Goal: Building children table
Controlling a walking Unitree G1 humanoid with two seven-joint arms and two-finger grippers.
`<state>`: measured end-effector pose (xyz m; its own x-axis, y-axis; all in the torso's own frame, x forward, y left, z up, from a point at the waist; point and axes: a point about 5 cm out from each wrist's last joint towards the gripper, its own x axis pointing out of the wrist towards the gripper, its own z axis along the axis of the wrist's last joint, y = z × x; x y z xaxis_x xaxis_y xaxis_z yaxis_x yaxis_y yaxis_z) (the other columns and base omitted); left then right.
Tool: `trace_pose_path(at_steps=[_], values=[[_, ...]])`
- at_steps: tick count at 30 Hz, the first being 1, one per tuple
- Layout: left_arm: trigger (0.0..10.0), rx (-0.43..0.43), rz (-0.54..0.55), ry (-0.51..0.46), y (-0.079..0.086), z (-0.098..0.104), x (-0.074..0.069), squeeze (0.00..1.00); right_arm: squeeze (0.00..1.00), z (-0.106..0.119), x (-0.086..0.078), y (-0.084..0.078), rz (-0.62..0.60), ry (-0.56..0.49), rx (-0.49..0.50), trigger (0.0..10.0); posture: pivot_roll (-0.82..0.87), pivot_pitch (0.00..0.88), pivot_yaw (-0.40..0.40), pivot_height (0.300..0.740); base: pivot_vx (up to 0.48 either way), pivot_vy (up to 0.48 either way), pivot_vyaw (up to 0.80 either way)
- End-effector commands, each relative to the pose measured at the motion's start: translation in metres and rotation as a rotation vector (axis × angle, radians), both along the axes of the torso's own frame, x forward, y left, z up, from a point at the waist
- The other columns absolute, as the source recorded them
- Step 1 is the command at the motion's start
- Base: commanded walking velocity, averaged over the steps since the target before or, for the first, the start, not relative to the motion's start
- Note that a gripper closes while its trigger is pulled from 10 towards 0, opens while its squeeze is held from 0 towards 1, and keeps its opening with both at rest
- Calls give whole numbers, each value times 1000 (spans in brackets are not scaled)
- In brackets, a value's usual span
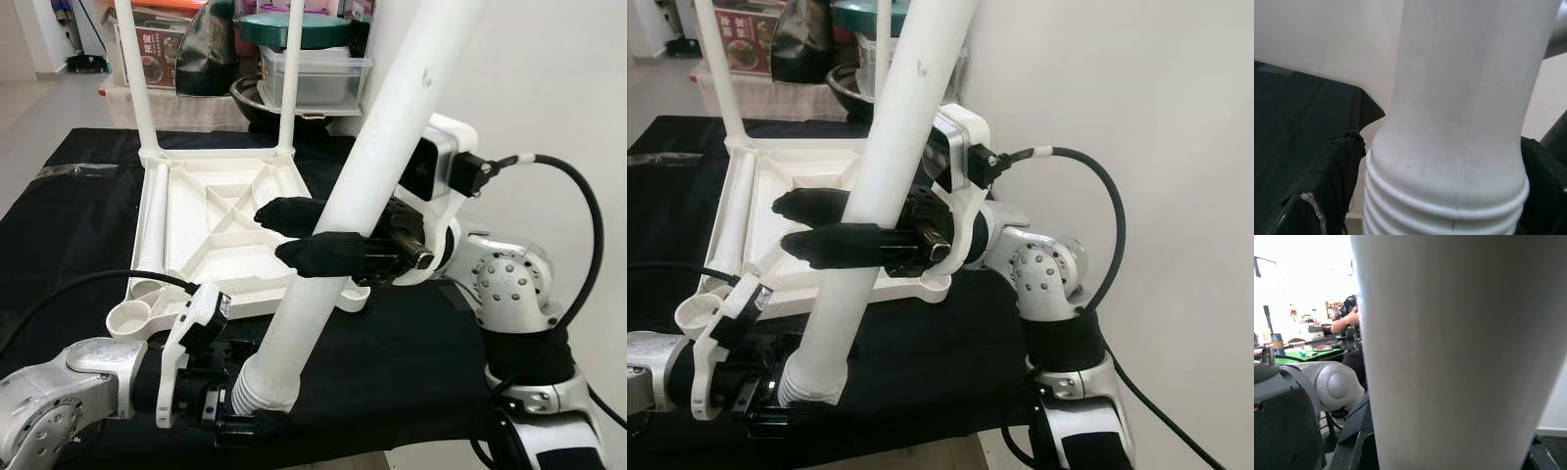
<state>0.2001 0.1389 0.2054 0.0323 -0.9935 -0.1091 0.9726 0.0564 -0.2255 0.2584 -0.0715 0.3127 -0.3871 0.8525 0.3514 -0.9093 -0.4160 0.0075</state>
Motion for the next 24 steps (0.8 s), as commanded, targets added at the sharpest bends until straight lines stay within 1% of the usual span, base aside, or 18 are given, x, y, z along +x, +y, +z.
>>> trace_pose_path(at_steps=[1,4,9,10,13,23,24], values=[[10000,33,-26,-6,-2,-1,-1,0,0,4,-2,1,17,-23,16,0,103,0,-110,740,0,0,0],[10000,25,-32,-11,-6,-1,1,0,0,3,-3,4,28,-20,16,0,99,0,-109,740,0,0,0],[10000,18,-49,-16,-7,0,1,0,0,3,-5,6,38,-18,18,0,99,0,-109,740,0,0,0],[0,19,-60,-13,-8,-1,0,0,0,3,-5,7,41,-17,18,0,99,0,-109,740,0,0,0],[0,23,-91,-10,-7,-1,-2,0,0,3,-5,7,45,-16,20,0,99,0,-109,740,0,0,0],[0,13,-83,-17,-7,-1,0,0,0,3,-4,9,32,-21,30,0,101,0,-108,740,0,0,0],[0,16,-73,-24,-6,-1,1,0,0,2,0,10,-29,-25,15,1529,101,0,-108,740,0,0,0]])
